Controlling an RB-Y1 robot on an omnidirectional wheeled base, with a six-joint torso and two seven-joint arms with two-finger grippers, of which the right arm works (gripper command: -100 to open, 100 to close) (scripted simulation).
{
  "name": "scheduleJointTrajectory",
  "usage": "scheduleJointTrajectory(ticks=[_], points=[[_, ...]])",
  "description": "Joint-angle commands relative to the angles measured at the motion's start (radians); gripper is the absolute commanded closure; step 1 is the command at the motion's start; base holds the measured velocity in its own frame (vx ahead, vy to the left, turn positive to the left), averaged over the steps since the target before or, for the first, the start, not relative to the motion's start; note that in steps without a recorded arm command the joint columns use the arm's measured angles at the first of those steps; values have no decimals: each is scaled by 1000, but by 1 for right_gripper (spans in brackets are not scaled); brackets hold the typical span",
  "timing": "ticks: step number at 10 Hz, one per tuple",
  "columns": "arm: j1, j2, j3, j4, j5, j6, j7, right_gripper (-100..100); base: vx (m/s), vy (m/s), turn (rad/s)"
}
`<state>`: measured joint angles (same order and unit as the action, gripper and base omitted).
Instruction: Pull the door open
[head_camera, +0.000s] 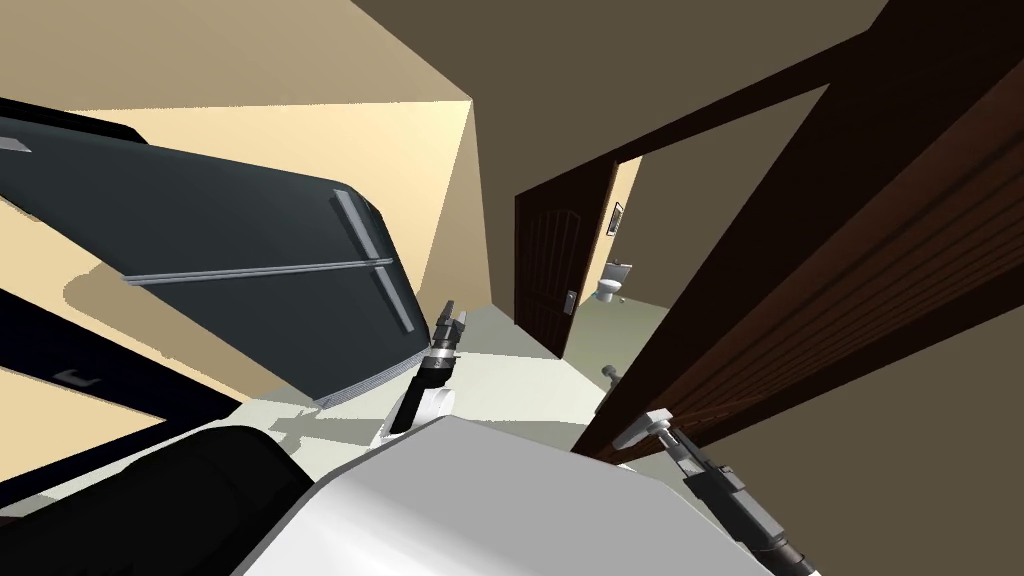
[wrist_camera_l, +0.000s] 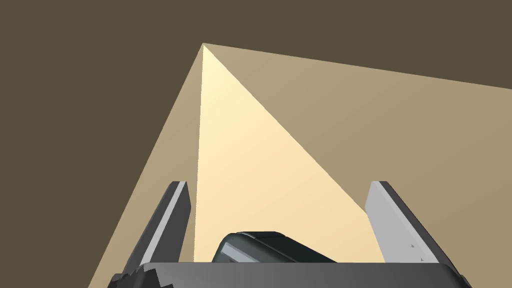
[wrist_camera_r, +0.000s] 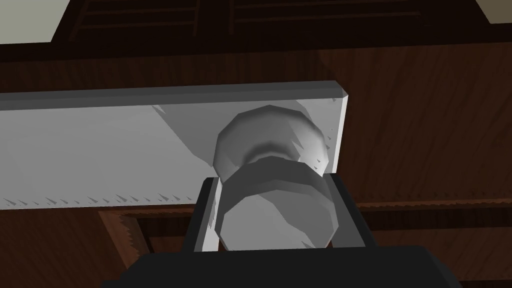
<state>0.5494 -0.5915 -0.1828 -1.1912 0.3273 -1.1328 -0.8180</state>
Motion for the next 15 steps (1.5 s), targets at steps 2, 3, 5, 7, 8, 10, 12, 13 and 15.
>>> scheduleJointTrajectory(ticks=[2,3,5,7,8,10,12,13,15], points=[[20,1,-5,39,0,-63,14,100,53,15,92],[29,2,-9,56,0,-87,20,100,40,10,82],[49,3,-16,96,-2,-145,34,100,32,-5,100],[60,3,-20,117,-2,-176,42,100,11,-14,85],[72,4,-25,140,-3,-209,50,100,-2,-13,66],[84,4,-29,163,-3,-243,58,100,-7,-21,79],[96,5,-34,186,-4,-278,66,100,-5,-11,32],[108,6,-38,209,-5,-312,74,100,-11,-33,120],[132,7,-47,255,-6,-381,90,100,-23,-41,114]])
